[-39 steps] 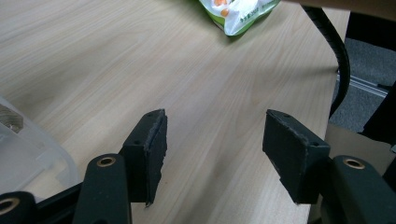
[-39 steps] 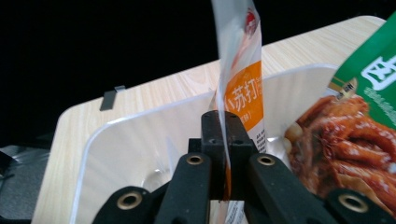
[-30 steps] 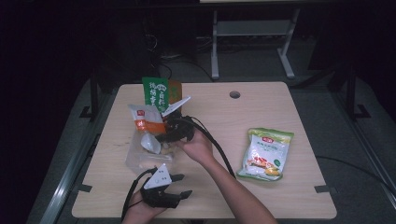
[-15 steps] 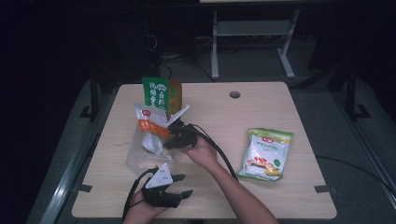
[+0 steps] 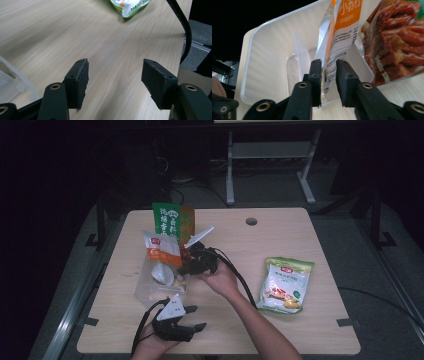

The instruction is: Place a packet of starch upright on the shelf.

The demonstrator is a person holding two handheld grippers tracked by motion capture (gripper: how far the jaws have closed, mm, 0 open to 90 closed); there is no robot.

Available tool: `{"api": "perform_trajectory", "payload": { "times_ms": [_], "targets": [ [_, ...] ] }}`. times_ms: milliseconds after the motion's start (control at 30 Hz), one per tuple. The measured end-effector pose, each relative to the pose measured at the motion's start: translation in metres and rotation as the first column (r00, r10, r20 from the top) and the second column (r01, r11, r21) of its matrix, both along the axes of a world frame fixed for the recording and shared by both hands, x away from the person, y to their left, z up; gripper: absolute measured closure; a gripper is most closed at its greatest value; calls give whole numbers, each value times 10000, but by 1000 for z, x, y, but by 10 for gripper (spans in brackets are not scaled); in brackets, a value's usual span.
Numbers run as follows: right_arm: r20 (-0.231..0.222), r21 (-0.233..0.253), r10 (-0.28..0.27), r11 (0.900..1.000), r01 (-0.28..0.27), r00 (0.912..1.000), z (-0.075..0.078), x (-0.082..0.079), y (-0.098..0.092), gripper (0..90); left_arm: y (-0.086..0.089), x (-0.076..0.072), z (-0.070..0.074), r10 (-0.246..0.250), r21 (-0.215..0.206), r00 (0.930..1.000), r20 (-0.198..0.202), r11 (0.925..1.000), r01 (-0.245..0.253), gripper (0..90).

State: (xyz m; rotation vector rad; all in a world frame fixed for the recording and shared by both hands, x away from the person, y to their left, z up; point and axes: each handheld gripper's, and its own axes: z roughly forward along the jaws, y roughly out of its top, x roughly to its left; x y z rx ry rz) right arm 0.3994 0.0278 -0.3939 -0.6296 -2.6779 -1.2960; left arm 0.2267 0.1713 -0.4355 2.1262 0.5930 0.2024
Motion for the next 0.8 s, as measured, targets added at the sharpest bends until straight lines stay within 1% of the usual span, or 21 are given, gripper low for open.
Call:
{"api": "perform_trajectory", "payload": {
  "times_ms": [33, 67, 133, 233, 300, 400, 467, 600, 633, 700, 800],
  "targets": [
    [-7, 36, -8, 10000, 8, 10000, 1, 0, -2, 721, 0, 0, 0, -12, -34, 10000, -63, 10000, 12, 381],
    [-169, 186, -83, 9998, 86, 9998, 3, -1, -4, 709, -1, 1, 0, -55, -30, 10000, -82, 10000, 55, 381],
    [-133, 274, -110, 9996, 114, 9999, 5, -1, -9, 697, -2, 2, 0, -75, -11, 9999, -67, 10000, 75, 380],
    [-163, 261, -199, 9995, 203, 9997, 8, -2, -16, 680, -5, 3, 0, -83, 35, 10000, -40, 10000, 83, 378],
    [-54, 269, -246, 9993, 247, 9997, 9, -2, -23, 665, -6, 4, 0, -99, 63, 9999, -40, 9999, 99, 376],
    [-144, 436, -357, 9984, 363, 9993, 11, -3, -33, 630, -7, 4, 0, -72, 56, 9999, -105, 10000, 72, 375],
    [-122, 502, -425, 9978, 431, 9990, 12, -3, -41, 624, -8, 5, 1, -66, 66, 9999, -113, 10000, 67, 374],
    [-175, 429, -667, 9968, 674, 9976, 13, -5, -55, 602, -11, 6, 1, -54, 135, 9999, -101, 9999, 56, 370],
    [-80, 428, -664, 9969, 667, 9978, 13, -4, -59, 595, -11, 7, 2, -45, 150, 9999, -95, 9999, 47, 369],
    [-37, 344, -760, 9965, 761, 9971, 14, -5, -66, 586, -12, 8, 2, -95, 231, 9999, -62, 9997, 96, 369],
    [4, 348, -877, 9955, 876, 9961, 16, -7, -75, 577, -14, 9, 3, -85, 238, 10000, -34, 9997, 86, 369]
  ]
}}
